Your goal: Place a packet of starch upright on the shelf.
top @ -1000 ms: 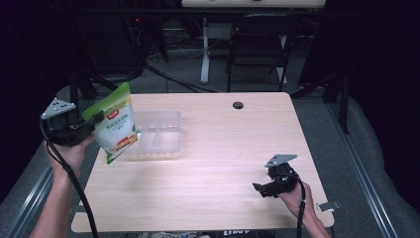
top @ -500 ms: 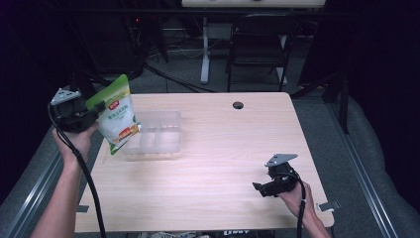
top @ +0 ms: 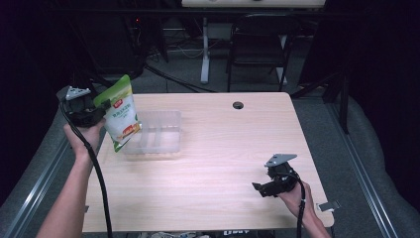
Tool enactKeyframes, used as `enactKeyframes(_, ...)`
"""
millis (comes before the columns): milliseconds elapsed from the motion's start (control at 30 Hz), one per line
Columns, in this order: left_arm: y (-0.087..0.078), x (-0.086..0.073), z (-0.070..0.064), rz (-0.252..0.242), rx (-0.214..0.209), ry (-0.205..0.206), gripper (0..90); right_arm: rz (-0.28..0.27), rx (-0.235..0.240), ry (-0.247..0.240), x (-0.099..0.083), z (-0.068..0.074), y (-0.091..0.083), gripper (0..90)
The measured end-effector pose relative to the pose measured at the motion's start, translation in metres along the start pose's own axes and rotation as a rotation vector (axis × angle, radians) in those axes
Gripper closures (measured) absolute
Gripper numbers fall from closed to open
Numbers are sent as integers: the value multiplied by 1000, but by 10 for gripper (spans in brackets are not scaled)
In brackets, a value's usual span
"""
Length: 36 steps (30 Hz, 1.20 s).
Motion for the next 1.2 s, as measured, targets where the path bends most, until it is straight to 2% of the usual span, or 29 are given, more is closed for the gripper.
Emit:
enactKeyframes(267,16,-7,2,-15,14,-74,899,5,2,-6,0,0,0,130)
enactKeyframes(467,25,-12,-1,-22,21,-86,899,5,6,-6,0,1,0,130)
enactKeyframes(833,30,-13,-4,-38,32,-111,899,3,9,-9,1,2,0,130)
enactKeyframes(933,32,-13,-4,-54,37,-126,899,2,12,-5,1,2,0,130)
enactKeyframes(1067,33,-12,-4,-66,37,-166,899,2,13,-5,1,2,1,130)
enactKeyframes(1200,34,-13,-4,-81,38,-182,899,0,13,-3,1,2,1,130)
Point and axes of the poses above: each handheld gripper's, and its own axes: y roughly forward along the jaws, x roughly out of its top, z roughly to its left, the point moved 3 cm from there along y, roughly forward along the jaws, and after that the axes turned 3 degrees about -x, right-handed, at the moved point
